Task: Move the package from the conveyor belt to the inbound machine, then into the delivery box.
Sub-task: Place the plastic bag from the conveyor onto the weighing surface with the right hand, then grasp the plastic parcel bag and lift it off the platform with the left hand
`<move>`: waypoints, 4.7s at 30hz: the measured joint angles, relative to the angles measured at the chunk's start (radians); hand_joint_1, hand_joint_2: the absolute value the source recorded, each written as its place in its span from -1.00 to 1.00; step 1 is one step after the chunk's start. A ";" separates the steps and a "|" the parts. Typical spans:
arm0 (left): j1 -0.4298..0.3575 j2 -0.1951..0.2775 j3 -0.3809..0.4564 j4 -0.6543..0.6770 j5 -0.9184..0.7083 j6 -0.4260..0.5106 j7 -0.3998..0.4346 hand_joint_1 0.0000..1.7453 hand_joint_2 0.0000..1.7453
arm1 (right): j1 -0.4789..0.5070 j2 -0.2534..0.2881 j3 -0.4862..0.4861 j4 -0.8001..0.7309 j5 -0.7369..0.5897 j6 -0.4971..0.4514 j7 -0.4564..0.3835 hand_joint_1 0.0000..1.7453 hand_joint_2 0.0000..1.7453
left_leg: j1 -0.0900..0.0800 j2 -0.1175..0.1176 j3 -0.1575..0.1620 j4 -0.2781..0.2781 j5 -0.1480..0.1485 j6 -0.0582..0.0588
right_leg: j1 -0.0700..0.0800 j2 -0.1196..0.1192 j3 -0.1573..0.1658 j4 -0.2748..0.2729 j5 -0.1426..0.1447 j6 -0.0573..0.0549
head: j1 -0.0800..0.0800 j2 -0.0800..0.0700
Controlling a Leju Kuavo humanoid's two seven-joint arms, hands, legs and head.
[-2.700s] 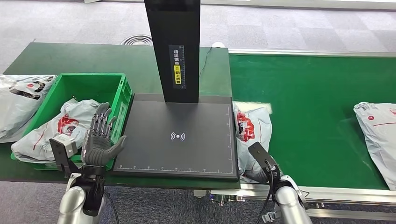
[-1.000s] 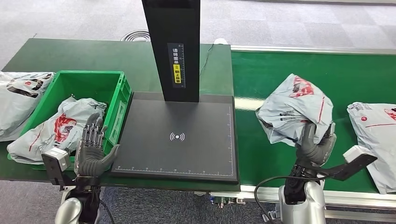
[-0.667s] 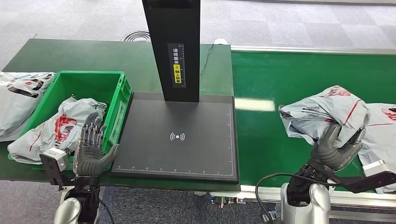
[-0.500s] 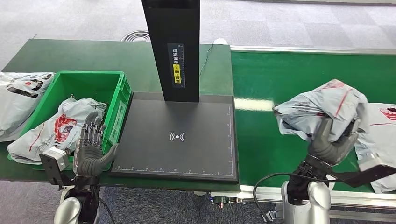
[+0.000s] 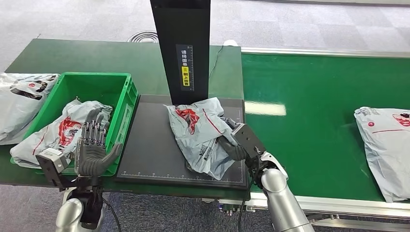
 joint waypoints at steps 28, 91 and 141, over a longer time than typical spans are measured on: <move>-0.002 0.000 -0.007 0.007 0.001 0.000 0.023 -1.00 1.00 | -0.038 -0.030 0.120 0.137 0.023 0.089 0.041 1.00 1.00 | 0.000 0.000 0.001 0.000 0.000 0.000 | 0.000 0.000 0.000 0.000 0.000 0.000 | 0.000 0.000; -0.260 -0.120 -0.323 0.387 -0.617 0.114 0.123 -1.00 1.00 | 0.142 0.070 -0.280 -0.378 -0.237 -0.175 -0.084 -1.00 -1.00 | -0.002 -0.002 0.000 0.001 0.001 0.002 | -0.002 -0.002 0.001 0.000 0.002 0.003 | 0.000 0.000; -0.610 -0.207 -0.872 0.930 -0.648 -0.013 0.373 1.00 1.00 | 0.117 0.104 -0.298 -0.359 -0.235 -0.172 -0.058 -1.00 -1.00 | -0.003 -0.002 0.001 0.001 0.001 0.003 | -0.003 -0.002 0.001 0.000 0.002 0.003 | 0.000 0.000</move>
